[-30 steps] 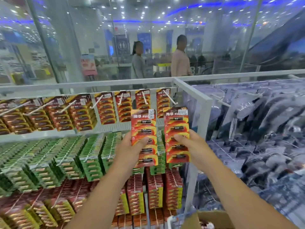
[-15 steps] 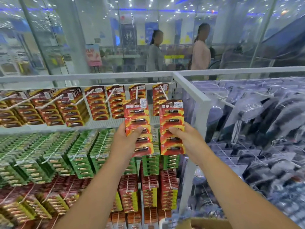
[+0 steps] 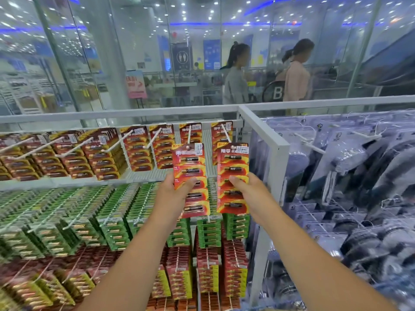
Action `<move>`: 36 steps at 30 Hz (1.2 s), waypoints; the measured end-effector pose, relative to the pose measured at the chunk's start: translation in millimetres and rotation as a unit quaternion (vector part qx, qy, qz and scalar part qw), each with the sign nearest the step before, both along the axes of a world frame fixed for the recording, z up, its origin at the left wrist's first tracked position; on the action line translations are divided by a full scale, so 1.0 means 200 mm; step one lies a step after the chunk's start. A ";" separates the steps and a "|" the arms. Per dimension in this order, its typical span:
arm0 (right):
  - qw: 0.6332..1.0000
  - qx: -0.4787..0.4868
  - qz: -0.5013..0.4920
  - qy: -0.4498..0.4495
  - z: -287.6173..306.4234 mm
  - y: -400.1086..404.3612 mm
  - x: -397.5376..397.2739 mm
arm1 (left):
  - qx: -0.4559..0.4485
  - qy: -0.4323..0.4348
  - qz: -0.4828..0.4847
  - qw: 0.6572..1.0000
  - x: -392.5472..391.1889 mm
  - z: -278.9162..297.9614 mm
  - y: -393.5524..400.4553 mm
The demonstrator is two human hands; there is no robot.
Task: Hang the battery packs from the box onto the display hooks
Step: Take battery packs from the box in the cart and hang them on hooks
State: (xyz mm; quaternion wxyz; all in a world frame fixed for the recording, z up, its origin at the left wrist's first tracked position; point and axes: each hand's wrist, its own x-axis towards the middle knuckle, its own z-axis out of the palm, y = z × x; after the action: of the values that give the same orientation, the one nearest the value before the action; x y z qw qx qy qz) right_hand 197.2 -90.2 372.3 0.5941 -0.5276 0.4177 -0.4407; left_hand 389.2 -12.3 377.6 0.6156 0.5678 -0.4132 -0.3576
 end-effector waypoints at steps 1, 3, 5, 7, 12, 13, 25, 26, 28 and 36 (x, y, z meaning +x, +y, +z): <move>1.000 -0.003 -0.004 0.000 -0.02 -0.01 0.02 | 0.007 0.001 0.007 1.000 0.02 -0.03 -0.03; 1.000 -0.003 -0.019 -0.006 -0.06 -0.04 0.05 | 0.020 0.002 0.011 1.000 0.03 -0.04 -0.06; 0.999 0.014 -0.044 -0.022 -0.09 -0.08 0.09 | 0.031 0.017 0.014 0.999 0.05 -0.03 -0.11; 0.997 0.027 -0.064 -0.032 -0.11 -0.14 0.12 | 0.038 0.036 0.017 0.998 0.08 -0.05 -0.19; 0.994 0.027 -0.101 -0.027 -0.13 -0.37 0.22 | 0.036 0.051 0.022 0.998 0.19 -0.05 -0.46; 0.994 0.024 -0.107 -0.024 -0.14 -0.43 0.25 | 0.030 0.046 0.026 0.998 0.22 -0.06 -0.53; 0.986 0.020 -0.157 -0.044 -0.16 -0.94 0.50 | -0.008 -0.031 0.084 0.996 0.40 -0.19 -1.06; 0.986 0.016 -0.162 -0.040 -0.16 -0.96 0.50 | -0.013 -0.032 0.083 0.996 0.41 -0.20 -1.07; 0.985 0.007 -0.173 -0.027 -0.17 -0.99 0.49 | -0.014 -0.020 0.076 0.997 0.42 -0.22 -1.10; 0.977 0.008 -0.213 0.009 -0.21 -0.92 0.46 | -0.007 -0.070 0.117 0.991 0.41 -0.25 -1.07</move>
State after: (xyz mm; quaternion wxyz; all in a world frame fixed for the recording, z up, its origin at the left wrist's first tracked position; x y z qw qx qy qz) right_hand 289.5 -275.2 330.2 0.4872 -0.4258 0.5293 -0.5488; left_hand 470.8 -226.9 327.2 0.6266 0.6315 -0.3888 -0.2398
